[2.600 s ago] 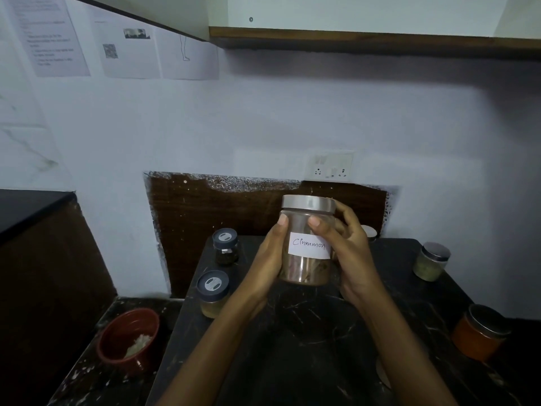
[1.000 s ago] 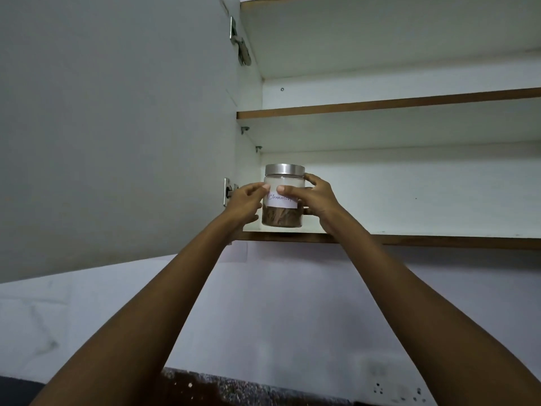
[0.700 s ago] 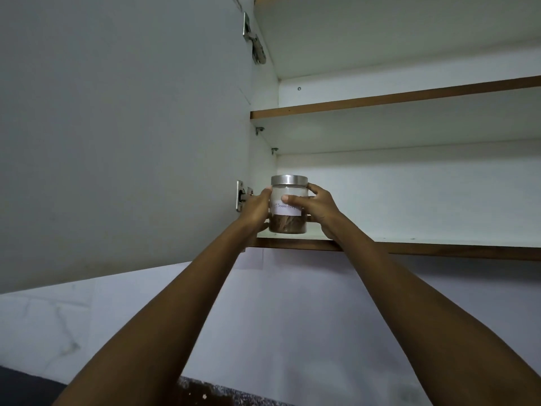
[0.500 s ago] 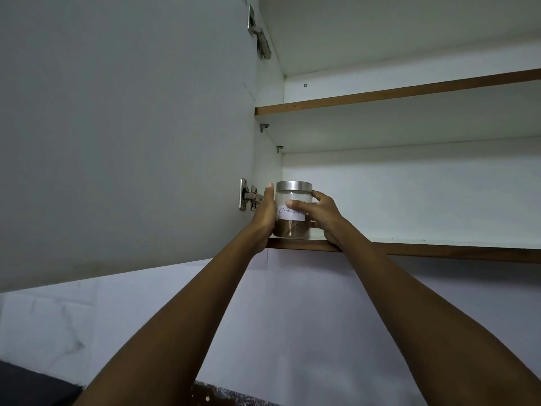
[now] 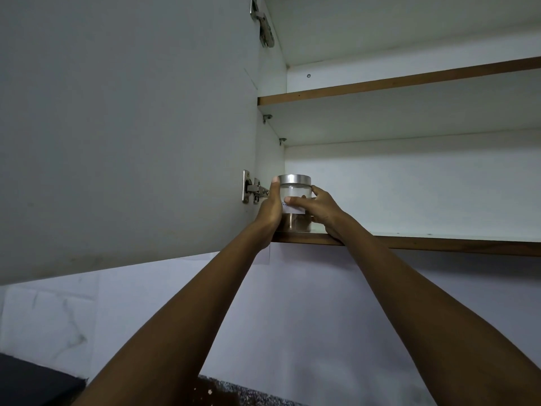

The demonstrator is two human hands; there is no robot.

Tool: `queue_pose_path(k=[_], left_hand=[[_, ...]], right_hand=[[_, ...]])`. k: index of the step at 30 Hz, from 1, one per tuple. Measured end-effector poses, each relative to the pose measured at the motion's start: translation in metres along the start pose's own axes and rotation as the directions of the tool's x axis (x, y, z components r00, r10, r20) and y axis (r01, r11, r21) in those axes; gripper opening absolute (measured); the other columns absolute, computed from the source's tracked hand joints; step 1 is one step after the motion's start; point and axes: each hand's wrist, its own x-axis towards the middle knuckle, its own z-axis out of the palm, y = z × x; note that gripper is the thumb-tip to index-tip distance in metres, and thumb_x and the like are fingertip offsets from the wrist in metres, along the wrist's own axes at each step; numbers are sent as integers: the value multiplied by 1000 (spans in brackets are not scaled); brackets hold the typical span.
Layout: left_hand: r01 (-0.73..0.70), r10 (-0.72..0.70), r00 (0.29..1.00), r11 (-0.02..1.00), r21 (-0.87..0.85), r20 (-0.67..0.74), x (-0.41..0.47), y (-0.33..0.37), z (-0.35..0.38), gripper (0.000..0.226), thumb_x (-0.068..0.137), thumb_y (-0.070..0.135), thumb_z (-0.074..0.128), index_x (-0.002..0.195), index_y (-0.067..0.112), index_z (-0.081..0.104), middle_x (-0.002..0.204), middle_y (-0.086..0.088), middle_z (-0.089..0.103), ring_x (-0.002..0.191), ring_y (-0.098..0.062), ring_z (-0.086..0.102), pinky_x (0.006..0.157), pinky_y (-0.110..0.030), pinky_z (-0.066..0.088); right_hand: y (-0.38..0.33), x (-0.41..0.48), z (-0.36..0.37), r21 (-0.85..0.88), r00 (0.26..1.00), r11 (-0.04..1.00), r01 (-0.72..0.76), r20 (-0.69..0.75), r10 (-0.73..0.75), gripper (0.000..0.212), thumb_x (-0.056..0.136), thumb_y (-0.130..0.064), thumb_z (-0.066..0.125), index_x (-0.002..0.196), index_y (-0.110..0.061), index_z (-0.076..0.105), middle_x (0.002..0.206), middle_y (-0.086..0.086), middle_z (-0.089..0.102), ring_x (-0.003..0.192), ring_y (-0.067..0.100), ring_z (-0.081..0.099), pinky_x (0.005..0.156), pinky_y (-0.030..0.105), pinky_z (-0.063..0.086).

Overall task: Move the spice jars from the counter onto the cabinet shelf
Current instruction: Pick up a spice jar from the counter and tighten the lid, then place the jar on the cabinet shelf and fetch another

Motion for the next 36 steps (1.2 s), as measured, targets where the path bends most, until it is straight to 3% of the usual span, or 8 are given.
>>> queue_pose_path(k=[4, 7, 9, 15, 18, 20, 27, 36], left_hand=[[-90, 105, 990, 983, 159, -89, -13, -6, 3, 59, 99, 53, 21, 104, 13, 63, 98, -9, 68, 91, -21, 63, 75, -28, 47], [-179, 239, 945, 949, 258, -223, -29, -12, 4, 44, 96, 41, 37, 116, 10, 61, 113, -10, 65, 102, -23, 60, 89, -38, 50], [-244, 314, 914, 931, 270, -256, -48, -8, 6, 31, 96, 24, 43, 118, 10, 60, 116, -7, 63, 101, -17, 57, 90, -36, 50], [-302, 328, 927, 940, 157, -181, -112, 2, 7, 18, 92, 9, 50, 103, 10, 65, 102, -6, 68, 94, -14, 62, 85, -29, 50], [-266, 275, 956, 959, 95, -105, -147, 1, 7, 16, 93, 9, 50, 100, 10, 64, 94, -4, 68, 88, -14, 64, 84, -33, 51], [-255, 260, 962, 964, 71, -81, -170, 1, 10, 15, 92, 9, 51, 96, 15, 64, 91, -2, 69, 90, -17, 65, 83, -35, 51], [-166, 167, 985, 986, -32, 50, -243, 8, 6, 14, 95, 15, 51, 103, 14, 63, 91, 2, 70, 95, -19, 65, 79, -32, 53], [36, 4, 961, 990, -137, 278, -365, -31, 32, 10, 94, 12, 54, 96, 12, 64, 92, 0, 69, 88, -16, 67, 75, -28, 55]], right_hand=[[-2, -6, -4, -46, 992, 999, -4, -123, -1, 87, 80, -34, 70, 147, -11, 20, 144, 12, 39, 128, 23, 42, 95, 28, 36], [-5, -27, -7, -88, 971, 995, 54, -228, -73, 74, 81, -30, 71, 143, -15, 32, 138, 9, 43, 123, 20, 44, 89, 24, 33], [-8, -46, -9, -111, 950, 989, 99, -285, -127, 63, 80, -25, 72, 135, -16, 42, 127, 7, 49, 110, 17, 48, 85, 24, 36], [-18, -125, -18, -86, 933, 989, 118, -332, -140, 19, 78, -4, 68, 97, -10, 66, 90, 3, 66, 86, 14, 61, 68, 19, 45], [-22, -173, -17, -103, 944, 988, 114, -298, -140, 14, 80, 2, 65, 93, -5, 66, 79, 2, 66, 74, 7, 61, 64, 12, 45], [-26, -199, -15, -103, 953, 990, 97, -277, -122, 15, 80, 3, 63, 94, -4, 66, 79, 2, 67, 71, 5, 61, 61, 10, 46], [-46, -285, -3, -114, 959, 993, 5, -280, -37, 11, 80, -5, 68, 88, -12, 68, 93, 10, 70, 88, 20, 65, 77, 31, 50], [-35, -432, -16, -148, 968, 975, -167, -212, 134, 12, 77, -3, 71, 88, -9, 70, 91, 5, 72, 87, 18, 68, 78, 23, 55]])
